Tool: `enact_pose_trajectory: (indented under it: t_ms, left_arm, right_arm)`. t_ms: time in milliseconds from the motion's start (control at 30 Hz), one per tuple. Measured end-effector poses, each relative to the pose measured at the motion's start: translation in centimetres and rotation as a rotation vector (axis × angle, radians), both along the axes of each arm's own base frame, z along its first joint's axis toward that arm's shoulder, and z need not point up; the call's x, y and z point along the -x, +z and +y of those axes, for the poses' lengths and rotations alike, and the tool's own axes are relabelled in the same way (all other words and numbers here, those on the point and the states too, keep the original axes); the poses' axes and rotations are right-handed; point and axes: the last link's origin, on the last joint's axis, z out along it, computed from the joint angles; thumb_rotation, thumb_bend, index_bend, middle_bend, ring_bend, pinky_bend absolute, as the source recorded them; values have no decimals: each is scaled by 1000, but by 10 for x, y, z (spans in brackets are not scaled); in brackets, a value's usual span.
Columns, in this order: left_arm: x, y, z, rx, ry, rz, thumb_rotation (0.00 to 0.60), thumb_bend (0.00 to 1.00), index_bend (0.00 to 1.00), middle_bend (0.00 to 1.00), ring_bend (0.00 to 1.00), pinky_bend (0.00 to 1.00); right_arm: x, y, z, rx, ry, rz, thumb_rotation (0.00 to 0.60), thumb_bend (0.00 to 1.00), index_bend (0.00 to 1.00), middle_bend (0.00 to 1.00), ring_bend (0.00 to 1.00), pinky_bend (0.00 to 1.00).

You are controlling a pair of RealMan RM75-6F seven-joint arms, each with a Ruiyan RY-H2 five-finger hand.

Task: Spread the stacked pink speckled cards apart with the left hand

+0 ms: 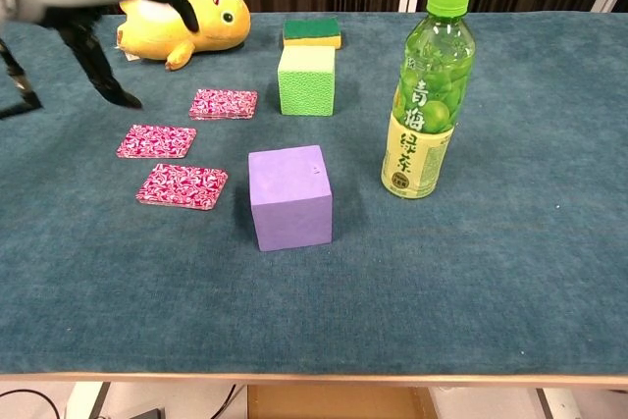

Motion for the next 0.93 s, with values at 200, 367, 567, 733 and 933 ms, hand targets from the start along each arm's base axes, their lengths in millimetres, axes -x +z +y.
enact_pose_trajectory:
  t_ms: [200,367,567,733,933]
  left_arm:
    - [45,47,-20,-28,-69,-90,600,136,143,143,0,0]
    - [100,80,-47,-40,-42,-174,600,137,139,142,0,0]
    - [176,120,-92,-108,44,-189,600,136,139,143,0,0]
    - [201,131,-111,-117,89,-195,600,137,139,143,0,0]
    - [200,134,-111,-123,64,-227,600,136,139,144,0,0]
  right_arm:
    - [-1,-3,-4,5,14,11,600,185,0,6,62,212]
    - [-4,-6,-5,8,42,17,600,185,0,6,62,212]
    - [-6,-4,-4,23,80,-2,600,186,0,6,61,212]
    - [-5,-1,-3,32,77,-10,600,185,0,6,62,212]
    - [-4,2,-2,46,78,-18,600,186,0,6,62,212]
